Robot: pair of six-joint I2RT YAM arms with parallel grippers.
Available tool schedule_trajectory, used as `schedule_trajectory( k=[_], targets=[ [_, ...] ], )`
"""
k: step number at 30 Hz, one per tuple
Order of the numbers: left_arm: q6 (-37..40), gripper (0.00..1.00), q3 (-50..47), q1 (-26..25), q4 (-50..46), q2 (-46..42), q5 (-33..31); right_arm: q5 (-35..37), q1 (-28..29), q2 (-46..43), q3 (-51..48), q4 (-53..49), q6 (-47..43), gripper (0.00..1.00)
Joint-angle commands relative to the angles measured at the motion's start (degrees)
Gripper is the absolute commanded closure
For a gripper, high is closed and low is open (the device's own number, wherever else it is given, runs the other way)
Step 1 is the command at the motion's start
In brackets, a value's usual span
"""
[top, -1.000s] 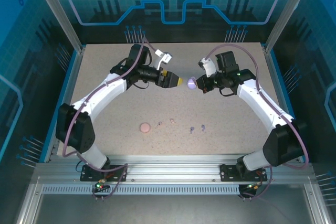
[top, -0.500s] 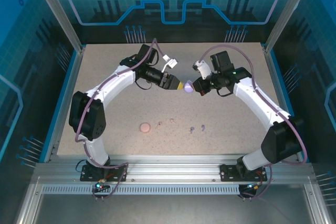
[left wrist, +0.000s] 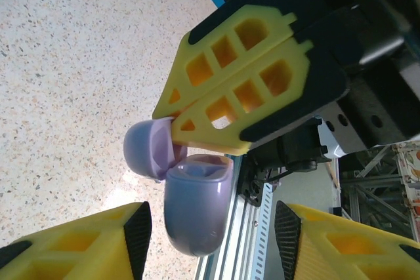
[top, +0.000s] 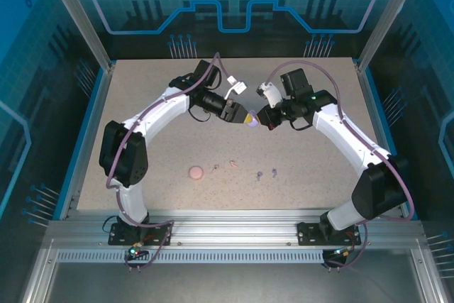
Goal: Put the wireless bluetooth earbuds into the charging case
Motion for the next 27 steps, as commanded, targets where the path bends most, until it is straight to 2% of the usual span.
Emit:
schedule_trajectory(
  k=[1,13,27],
  targets=[
    [1.19,0.46,1.79,-0.79,-1.81,1.02,2.43,-1.67,1.16,-0.01,2.15,-0.79,0.02,1.00],
    [1.59,0.59,2.61,-1.30,-2.12,1.69,3.05,-1.52,1.57,0.21,2.68,-0.88,0.04,1.00],
    [1.48,0.66,2.45,-1.32,-1.57,2.16,3.07,-1.45,1.55,0.08,2.41,-0.75,0.14,1.00]
  ],
)
